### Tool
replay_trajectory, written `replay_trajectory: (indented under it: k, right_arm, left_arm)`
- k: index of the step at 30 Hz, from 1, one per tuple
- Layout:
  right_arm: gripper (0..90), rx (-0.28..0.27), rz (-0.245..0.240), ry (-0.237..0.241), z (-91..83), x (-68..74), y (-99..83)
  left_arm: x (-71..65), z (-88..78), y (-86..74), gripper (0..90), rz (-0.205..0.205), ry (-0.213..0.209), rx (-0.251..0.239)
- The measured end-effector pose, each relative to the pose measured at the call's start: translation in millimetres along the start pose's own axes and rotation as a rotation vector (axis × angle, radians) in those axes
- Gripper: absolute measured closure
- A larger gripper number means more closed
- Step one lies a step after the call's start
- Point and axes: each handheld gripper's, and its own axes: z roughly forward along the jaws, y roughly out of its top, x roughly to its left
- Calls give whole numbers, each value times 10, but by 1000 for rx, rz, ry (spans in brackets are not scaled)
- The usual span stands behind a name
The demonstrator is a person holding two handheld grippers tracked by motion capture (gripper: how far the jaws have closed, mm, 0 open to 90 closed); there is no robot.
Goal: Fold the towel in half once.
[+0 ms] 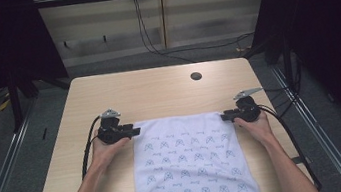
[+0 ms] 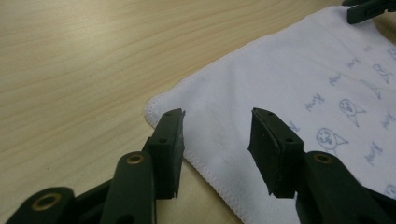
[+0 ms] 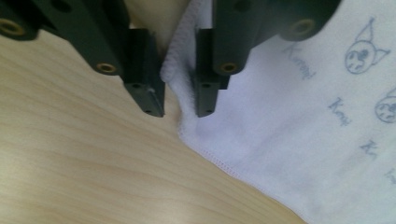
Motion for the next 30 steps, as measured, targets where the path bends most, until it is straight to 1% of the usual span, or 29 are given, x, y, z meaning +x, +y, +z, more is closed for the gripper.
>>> replay_trajectory:
  k: [1, 2, 3, 4, 5, 6, 7, 8, 9, 11, 12, 13, 14, 15, 18, 19, 20, 21, 22, 23, 24, 26, 27, 28, 29, 30]
  right_arm:
    - [776, 0, 0, 0, 0, 0, 0]
    - [819, -8, 7, 5, 2, -1, -10]
    - [839, -14, 15, 27, 6, -7, -18]
    - [846, -19, 21, 32, 8, -7, -25]
    - [854, -25, 33, 48, -4, 3, -31]
    - [855, -30, 39, 51, -14, 13, -30]
    - [855, -30, 39, 51, -14, 13, -30]
    - [855, -36, 35, 58, -20, 18, -28]
    - [855, -37, 35, 61, -29, 26, -25]
    - [856, -44, 36, 63, -47, 29, -20]
    - [855, -49, 41, 60, -53, 32, -21]
    - [855, -54, 40, 61, -59, 37, -21]
    - [855, -55, 40, 66, -65, 44, -22]
    - [855, -57, 39, 69, -71, 56, -22]
    - [855, -65, 34, 83, -91, 79, -16]
    - [856, -69, 38, 84, -103, 83, -12]
    - [857, -73, 45, 91, -115, 84, -7]
    - [857, -74, 43, 90, -120, 86, -4]
    - [858, -70, 47, 92, -131, 93, -2]
    - [859, -72, 44, 94, -139, 94, -1]
    - [860, -72, 44, 93, -152, 99, 0]
    - [863, -86, 51, 103, -194, 102, 14]
    - [865, -110, 52, 111, -237, 101, 32]
    - [866, -142, 71, 129, -295, 90, 53]
    - [866, -165, 76, 133, -347, 70, 83]
    - [867, -179, 82, 130, -399, 55, 118]
  left_arm:
    - [0, 0, 0, 532, 0, 0, 0]
    - [18, 15, -4, 532, -5, 5, -3]
    - [45, 34, -10, 525, -19, -1, 9]
    - [66, 39, -19, 518, -29, 5, 14]
    - [78, 37, -32, 511, -38, 2, 12]
    - [76, 34, -40, 511, -28, 0, 15]
    - [76, 34, -40, 511, -28, 0, 15]
    - [66, 33, -36, 511, -14, 9, 21]
    - [55, 44, -35, 507, -14, 8, 20]
    - [45, 96, -44, 494, -18, -5, 51]
    - [47, 109, -56, 499, -4, -20, 49]
    - [39, 114, -58, 503, -17, -19, 41]
    - [30, 115, -55, 495, -15, -10, 44]
    - [17, 118, -55, 495, 0, -19, 53]
    - [-46, 139, -62, 533, 18, -65, 59]
    - [-80, 150, -62, 582, 44, -86, 72]
    - [-106, 154, -63, 648, 60, -89, 80]
    - [-126, 158, -59, 736, 89, -114, 104]
    - [-150, 155, -54, 822, 116, -97, 109]
    - [-148, 152, -48, 838, 111, -87, 104]
    - [-130, 134, -36, 845, 82, -99, 100]
    - [-114, 62, -4, 849, 70, -111, 70]
    - [-121, 15, 18, 850, 73, -120, 57]
    - [-138, -40, 44, 849, 75, -130, 35]
    - [-158, -94, 75, 850, 82, -138, 20]
    - [-179, -141, 110, 850, 94, -134, 11]
